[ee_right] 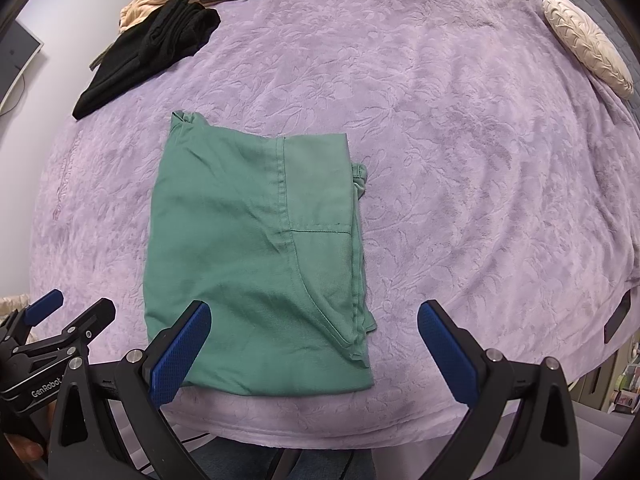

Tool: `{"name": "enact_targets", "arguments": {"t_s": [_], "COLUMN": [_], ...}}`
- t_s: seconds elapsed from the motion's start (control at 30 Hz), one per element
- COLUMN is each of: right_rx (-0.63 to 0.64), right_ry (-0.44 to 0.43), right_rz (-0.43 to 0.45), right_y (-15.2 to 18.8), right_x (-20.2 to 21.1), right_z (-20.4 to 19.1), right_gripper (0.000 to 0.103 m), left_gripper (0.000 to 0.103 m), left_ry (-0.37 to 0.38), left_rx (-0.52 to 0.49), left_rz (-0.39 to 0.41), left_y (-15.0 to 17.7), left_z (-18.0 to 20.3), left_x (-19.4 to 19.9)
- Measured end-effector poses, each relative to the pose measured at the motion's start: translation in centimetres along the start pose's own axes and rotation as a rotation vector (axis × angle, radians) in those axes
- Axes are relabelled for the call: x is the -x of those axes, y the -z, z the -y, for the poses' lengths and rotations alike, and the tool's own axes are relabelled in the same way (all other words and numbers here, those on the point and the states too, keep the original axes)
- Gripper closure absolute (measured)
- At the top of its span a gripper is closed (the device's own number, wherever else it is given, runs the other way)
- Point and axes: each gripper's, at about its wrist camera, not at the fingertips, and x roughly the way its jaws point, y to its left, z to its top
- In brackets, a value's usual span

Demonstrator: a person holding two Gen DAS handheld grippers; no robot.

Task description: Fold large clothes

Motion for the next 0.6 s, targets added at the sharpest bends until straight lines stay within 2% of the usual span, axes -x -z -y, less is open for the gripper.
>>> {"name": "enact_targets", "arguments": {"t_s": [0.6], "right_rx": [-0.002], "right_ry": [-0.001], "right_rz": [-0.001], "right_y": [0.31], "right_x": [-0.15], "right_z": [-0.7], "right_gripper": [0.0], "left_gripper": [0.0], "left_ry": [0.007], "left_rx": [0.009], "left_rz": [0.011], "left_y": [-0.1], "left_z": [0.01], "left_x": [0.25]}}
